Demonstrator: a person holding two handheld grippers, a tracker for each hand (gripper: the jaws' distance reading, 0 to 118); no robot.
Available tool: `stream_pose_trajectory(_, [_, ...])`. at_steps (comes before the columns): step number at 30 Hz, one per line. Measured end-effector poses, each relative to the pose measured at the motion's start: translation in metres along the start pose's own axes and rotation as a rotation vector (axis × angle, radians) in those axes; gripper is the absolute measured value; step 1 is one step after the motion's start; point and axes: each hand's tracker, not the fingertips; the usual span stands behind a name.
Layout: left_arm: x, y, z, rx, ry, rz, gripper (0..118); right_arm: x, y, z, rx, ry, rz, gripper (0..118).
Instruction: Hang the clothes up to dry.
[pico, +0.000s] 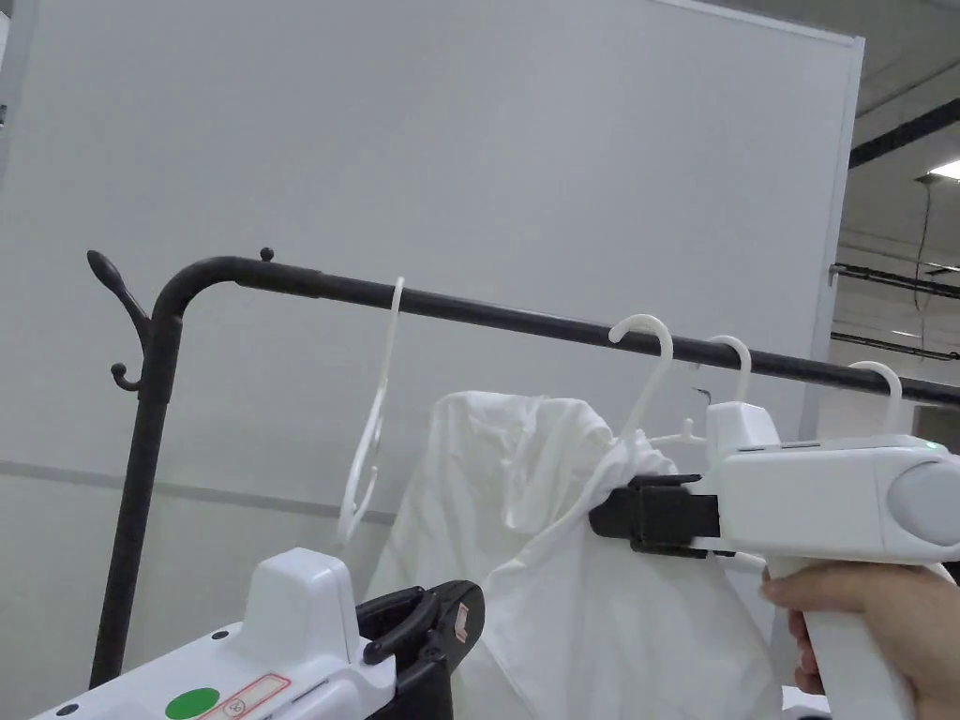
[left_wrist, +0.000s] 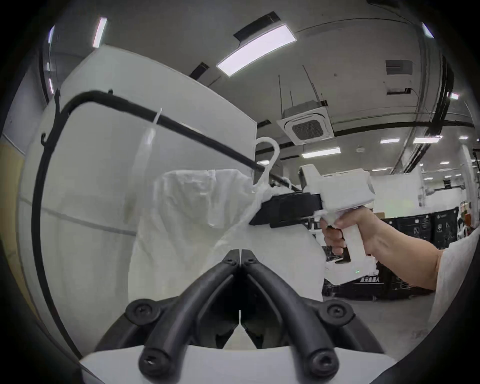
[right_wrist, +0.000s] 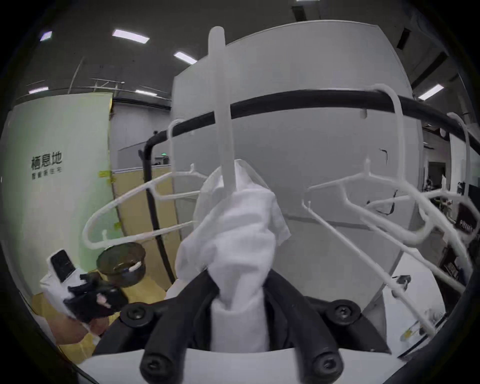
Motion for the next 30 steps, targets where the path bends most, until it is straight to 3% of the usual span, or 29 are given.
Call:
stream_pose_trajectory(5, [0.005, 0.006, -0.004, 0.023, 0.02, -0.016, 1, 0.002, 0.024, -0.015, -0.016, -0.047, 0.021, 5])
stream_pose_trajectory(6, [0.007, 0.006, -0.005, 0.026, 0.028, -0.019, 1, 0.002, 0.028, -0.017, -0.003, -0.111, 0.031, 5])
stream_pose_trajectory(10, [0.009, 0.005, -0.009, 0.013, 0.06, -0.007, 1, 0.008, 0.047, -0.032, -0.042, -0.088, 0.022, 5])
stream_pose_trajectory(20, [0.01, -0.002, -0.001, 0.003, 0.075, -0.008, 1, 0.01, 0.058, -0.076, -0.094, -0.218, 0.009, 5])
stream_pose_trajectory(30, [0.01, -0.013, 0.004, -0.042, 0.085, -0.052, 1, 0.01, 0.039, -0.086, -0.092, -0.228, 0.009, 6])
